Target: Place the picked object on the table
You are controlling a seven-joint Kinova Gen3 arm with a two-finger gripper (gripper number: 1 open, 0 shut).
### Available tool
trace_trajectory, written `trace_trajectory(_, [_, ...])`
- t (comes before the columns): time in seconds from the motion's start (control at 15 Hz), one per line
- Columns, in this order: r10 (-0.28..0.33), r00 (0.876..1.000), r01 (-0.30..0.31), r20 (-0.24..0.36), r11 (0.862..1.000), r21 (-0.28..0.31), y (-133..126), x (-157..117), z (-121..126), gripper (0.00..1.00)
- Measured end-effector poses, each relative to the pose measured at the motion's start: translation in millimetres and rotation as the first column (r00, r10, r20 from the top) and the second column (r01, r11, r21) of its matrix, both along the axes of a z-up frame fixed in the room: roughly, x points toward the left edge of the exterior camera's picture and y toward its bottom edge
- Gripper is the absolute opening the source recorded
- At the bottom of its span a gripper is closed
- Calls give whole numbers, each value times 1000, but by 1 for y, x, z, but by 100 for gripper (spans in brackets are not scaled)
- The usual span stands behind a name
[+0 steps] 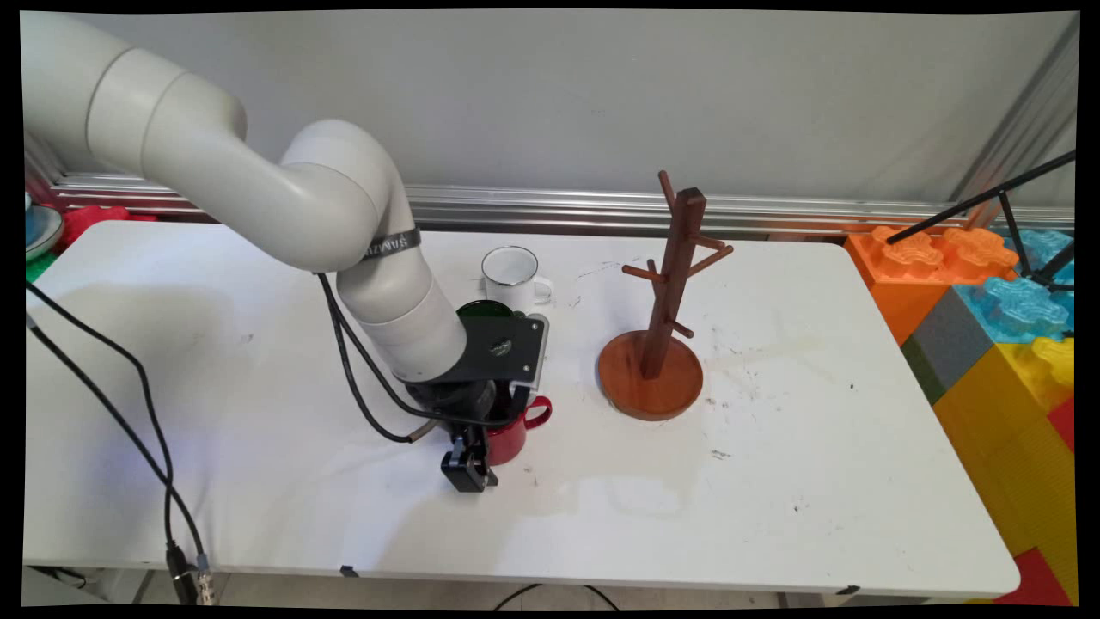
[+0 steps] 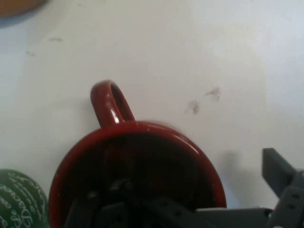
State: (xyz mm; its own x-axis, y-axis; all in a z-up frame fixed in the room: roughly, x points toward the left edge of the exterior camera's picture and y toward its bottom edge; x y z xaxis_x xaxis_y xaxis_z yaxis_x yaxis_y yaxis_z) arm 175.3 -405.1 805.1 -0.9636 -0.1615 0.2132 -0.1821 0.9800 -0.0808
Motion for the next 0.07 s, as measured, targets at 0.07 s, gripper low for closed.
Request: trace_trajectory(0.07, [-1,1000,1,-9,1000,-4,0,-1,3,100])
